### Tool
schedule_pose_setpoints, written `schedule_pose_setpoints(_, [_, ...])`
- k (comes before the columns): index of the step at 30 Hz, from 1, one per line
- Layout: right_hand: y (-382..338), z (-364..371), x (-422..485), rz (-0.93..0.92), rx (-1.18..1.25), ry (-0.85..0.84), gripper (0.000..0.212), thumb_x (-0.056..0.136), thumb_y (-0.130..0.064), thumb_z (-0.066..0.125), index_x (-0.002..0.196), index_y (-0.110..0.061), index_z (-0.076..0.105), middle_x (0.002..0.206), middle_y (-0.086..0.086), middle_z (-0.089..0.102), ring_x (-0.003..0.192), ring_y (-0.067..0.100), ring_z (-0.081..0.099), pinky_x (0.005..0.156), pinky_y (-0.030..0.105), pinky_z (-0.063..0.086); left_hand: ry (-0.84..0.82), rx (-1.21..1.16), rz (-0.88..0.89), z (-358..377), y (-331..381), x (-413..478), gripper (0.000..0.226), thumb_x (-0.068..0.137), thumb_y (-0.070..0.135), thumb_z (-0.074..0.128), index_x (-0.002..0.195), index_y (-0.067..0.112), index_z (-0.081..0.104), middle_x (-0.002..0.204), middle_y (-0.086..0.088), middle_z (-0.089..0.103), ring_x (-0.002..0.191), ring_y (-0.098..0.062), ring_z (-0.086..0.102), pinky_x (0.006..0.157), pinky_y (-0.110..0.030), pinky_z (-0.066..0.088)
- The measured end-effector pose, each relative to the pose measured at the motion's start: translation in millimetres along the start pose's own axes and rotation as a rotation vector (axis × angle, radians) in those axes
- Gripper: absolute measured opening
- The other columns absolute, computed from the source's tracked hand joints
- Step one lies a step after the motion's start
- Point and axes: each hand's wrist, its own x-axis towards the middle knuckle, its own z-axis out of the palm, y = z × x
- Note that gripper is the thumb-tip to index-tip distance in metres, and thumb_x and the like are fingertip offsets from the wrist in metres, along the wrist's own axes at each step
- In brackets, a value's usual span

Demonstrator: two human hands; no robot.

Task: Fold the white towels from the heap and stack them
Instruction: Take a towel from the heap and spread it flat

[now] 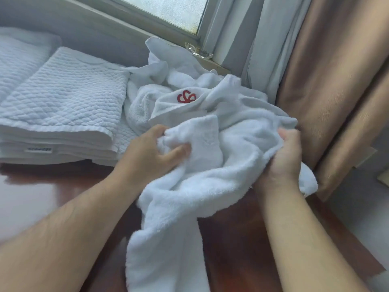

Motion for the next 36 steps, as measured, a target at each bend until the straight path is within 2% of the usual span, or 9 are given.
schedule_pose_setpoints(5, [45.8, -51.4, -26.7, 0.138, -0.249, 0.161, 0.037, 0.081, -0.003, 0.053, 0.112, 0.007, 0.07, 0.112, 0.025, 0.072, 0.107, 0.045, 0.068, 0.095, 0.058, 0.056, 0.067, 0.162, -0.12, 7.3, -12.4, 1.7, 0.071, 0.068, 0.078, 0.052, 0.121, 0.031, 0.055, 0.096, 0.012, 0.059, 0.091, -0.014, 0.054, 0.076, -0.032, 0.038])
schedule_pose_setpoints(10, [41.3, -65.2, -45.9, 0.111, 0.15, -0.234, 0.047, 0.094, -0.04, 0.055, 0.119, -0.005, 0.073, 0.123, 0.023, 0.069, 0.12, 0.041, 0.063, 0.091, 0.045, 0.055, 0.109, 0.147, -0.082, 5.5, -9.1, 1.2, 0.04, 0.082, 0.06, 0.068, 0.109, 0.031, 0.072, 0.077, 0.017, 0.066, 0.088, -0.013, 0.064, 0.074, -0.028, 0.037])
schedule_pose_setpoints(14, [33.5, -73.4, -55.7, 0.087, 0.25, 0.008, 0.057, 0.095, -0.055, 0.053, 0.119, -0.009, 0.075, 0.123, 0.021, 0.07, 0.115, 0.038, 0.068, 0.084, 0.043, 0.059, 0.022, -0.032, -0.077, 6.4, -6.0, -10.2, 0.02, 0.084, 0.057, 0.066, 0.087, 0.037, 0.069, 0.062, 0.017, 0.067, 0.064, 0.004, 0.063, 0.06, -0.022, 0.04])
schedule_pose_setpoints(19, [20.6, -67.0, -49.5, 0.035, -0.683, 0.291, 0.048, 0.076, -0.049, 0.071, 0.111, -0.015, 0.072, 0.109, 0.008, 0.076, 0.103, 0.026, 0.072, 0.089, 0.044, 0.059, -0.01, -0.054, -0.093, -7.0, 1.2, -31.7, 0.027, 0.088, 0.057, 0.065, 0.1, 0.033, 0.07, 0.081, 0.019, 0.071, 0.083, 0.002, 0.065, 0.072, -0.024, 0.043])
schedule_pose_setpoints(22, [10.0, -34.3, -45.7, 0.038, -1.182, 0.047, 0.099, 0.063, -0.082, 0.064, 0.139, -0.019, 0.056, 0.128, -0.004, 0.064, 0.115, 0.014, 0.06, 0.091, 0.029, 0.045, -0.125, 0.056, -0.105, -30.1, 14.6, -48.1, 0.035, 0.082, 0.061, 0.07, 0.106, 0.037, 0.068, 0.096, 0.022, 0.069, 0.097, 0.0, 0.063, 0.077, -0.015, 0.043])
schedule_pose_setpoints(26, [28.9, -1.6, -51.3, 0.176, -1.518, -0.216, 0.049, 0.08, -0.052, 0.07, 0.112, -0.015, 0.068, 0.104, 0.005, 0.072, 0.096, 0.025, 0.068, 0.087, 0.038, 0.055, -0.465, 0.136, -0.131, -75.5, 39.0, -67.0, 0.05, 0.066, 0.053, 0.088, 0.108, 0.032, 0.07, 0.094, 0.011, 0.076, 0.091, -0.004, 0.071, 0.085, -0.028, 0.055])
schedule_pose_setpoints(30, [14.7, 1.5, -61.8, 0.087, -0.67, -0.049, 0.04, 0.082, -0.043, 0.073, 0.111, -0.014, 0.072, 0.105, 0.007, 0.076, 0.096, 0.026, 0.073, 0.088, 0.046, 0.06, -0.269, 0.371, -0.125, -122.2, 65.8, -71.2, 0.046, 0.071, 0.038, 0.088, 0.107, 0.028, 0.062, 0.097, 0.012, 0.07, 0.087, -0.007, 0.066, 0.07, -0.02, 0.053])
schedule_pose_setpoints(32, [-2.5, -4.6, -70.8, -0.032, -0.268, -0.063, 0.052, 0.078, -0.051, 0.075, 0.117, -0.016, 0.073, 0.112, 0.007, 0.076, 0.103, 0.024, 0.073, 0.084, 0.042, 0.06, -0.142, 0.45, -0.105, -139.7, 79.1, -70.7, 0.07, 0.074, 0.039, 0.086, 0.135, 0.027, 0.055, 0.122, 0.005, 0.065, 0.105, -0.017, 0.063, 0.078, -0.021, 0.049])
schedule_pose_setpoints(36, [-20.2, -28.2, -96.3, -0.15, -0.034, 0.001, 0.039, 0.082, -0.041, 0.076, 0.116, -0.022, 0.075, 0.119, 0.004, 0.074, 0.104, 0.02, 0.073, 0.08, 0.038, 0.061, -0.046, 0.498, -0.027, -146.7, 97.8, -70.5, 0.075, 0.077, 0.048, 0.08, 0.141, 0.024, 0.049, 0.13, -0.003, 0.061, 0.115, -0.024, 0.055, 0.084, -0.032, 0.04])
